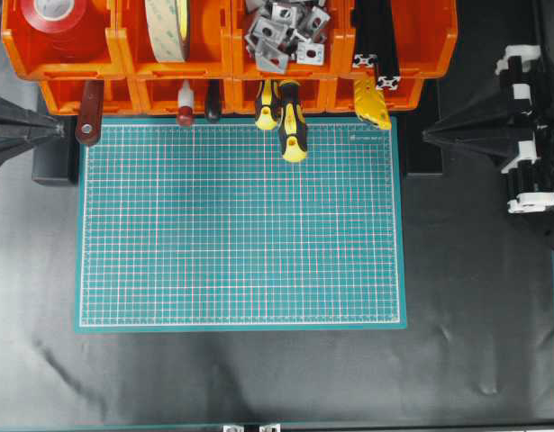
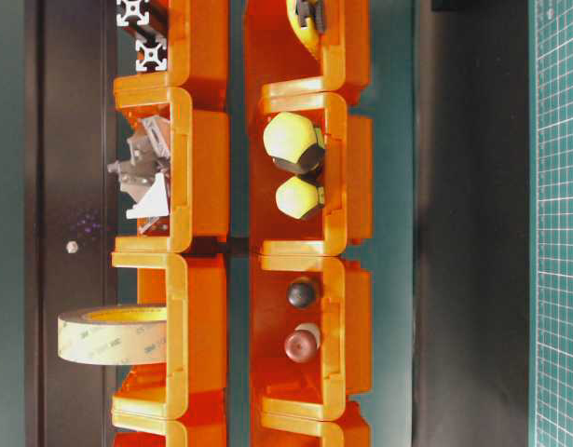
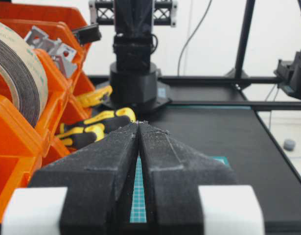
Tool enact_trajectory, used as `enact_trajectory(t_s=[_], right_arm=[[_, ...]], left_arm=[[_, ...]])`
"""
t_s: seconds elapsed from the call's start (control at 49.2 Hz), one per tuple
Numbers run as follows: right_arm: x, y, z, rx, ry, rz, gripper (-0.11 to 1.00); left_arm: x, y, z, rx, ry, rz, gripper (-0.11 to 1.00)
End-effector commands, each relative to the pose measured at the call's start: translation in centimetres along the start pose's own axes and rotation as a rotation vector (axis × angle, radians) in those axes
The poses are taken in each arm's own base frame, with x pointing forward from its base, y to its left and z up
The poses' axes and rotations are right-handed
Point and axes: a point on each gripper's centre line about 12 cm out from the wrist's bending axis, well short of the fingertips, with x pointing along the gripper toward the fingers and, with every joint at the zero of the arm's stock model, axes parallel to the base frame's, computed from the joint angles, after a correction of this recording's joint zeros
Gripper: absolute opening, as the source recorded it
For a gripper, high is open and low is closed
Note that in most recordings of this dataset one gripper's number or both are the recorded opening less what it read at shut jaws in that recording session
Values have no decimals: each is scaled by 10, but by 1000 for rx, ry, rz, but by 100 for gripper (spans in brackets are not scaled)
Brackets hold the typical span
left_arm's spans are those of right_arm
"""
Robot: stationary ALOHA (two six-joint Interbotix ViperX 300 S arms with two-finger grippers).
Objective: Pick scraper from container rack with left arm.
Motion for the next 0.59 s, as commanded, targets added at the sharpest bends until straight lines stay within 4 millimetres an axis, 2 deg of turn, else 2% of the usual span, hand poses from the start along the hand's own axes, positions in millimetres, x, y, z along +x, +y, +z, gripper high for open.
enact_trajectory(t_s=[0.0,0.061,0.122,0.285,0.57], right_arm=[[3,1,10,17,-26,3,2],[3,1,10,35,-29,5,1],[3,1,11,70,-27,5,1],[1,1,14,133,-41,7,1],[0,1,16,172,-47,8,1]], left_arm=[[6,2,1,35,71,3,6],[10,4,2,44,168,16,8],[12,5,6,59,234,20,0],[12,6,38,106,316,16,0],[16,2,69,315,603,-62,0]])
